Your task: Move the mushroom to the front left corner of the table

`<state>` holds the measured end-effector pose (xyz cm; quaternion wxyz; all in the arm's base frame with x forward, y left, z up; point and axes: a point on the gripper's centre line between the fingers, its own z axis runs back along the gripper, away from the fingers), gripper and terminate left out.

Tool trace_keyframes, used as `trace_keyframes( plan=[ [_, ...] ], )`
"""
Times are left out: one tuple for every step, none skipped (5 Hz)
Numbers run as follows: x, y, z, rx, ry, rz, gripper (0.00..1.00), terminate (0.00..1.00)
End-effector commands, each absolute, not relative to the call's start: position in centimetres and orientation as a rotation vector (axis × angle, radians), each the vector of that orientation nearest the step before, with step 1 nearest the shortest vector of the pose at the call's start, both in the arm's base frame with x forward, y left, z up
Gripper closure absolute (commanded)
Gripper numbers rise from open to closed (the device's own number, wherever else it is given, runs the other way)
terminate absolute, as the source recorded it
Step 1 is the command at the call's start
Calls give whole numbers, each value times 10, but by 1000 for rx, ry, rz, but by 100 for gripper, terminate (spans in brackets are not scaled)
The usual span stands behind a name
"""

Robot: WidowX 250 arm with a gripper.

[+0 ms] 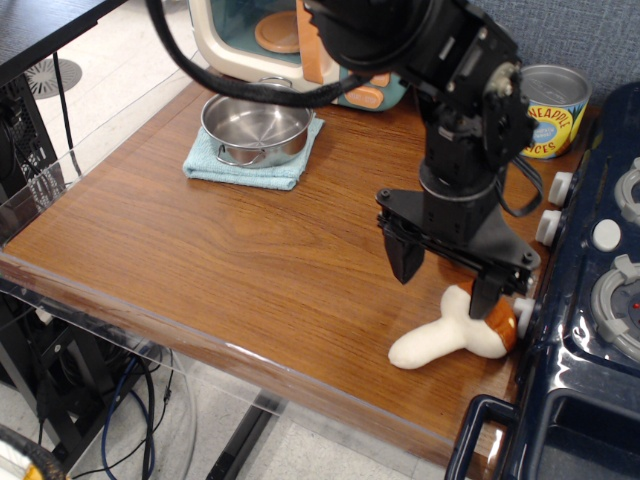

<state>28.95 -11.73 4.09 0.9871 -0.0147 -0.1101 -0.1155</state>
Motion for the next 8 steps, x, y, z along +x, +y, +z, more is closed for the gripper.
trace_keyframes(
  plan=[
    [263, -117, 23, -42, -175, -370, 0, 0],
    [261, -121, 9, -59, -140, -392, 0, 0],
    [261, -121, 7, -50, -162, -378, 100, 0],
    [263, -119, 7, -41, -171, -368, 100, 0],
    [263, -118, 14, -37, -179, -359, 100, 0],
    [263, -111, 25, -30, -198, -304, 100, 0],
    [260, -98, 41, 0, -226, -232, 100, 0],
    [256, -68, 54, 26, -264, -135, 100, 0]
  ],
)
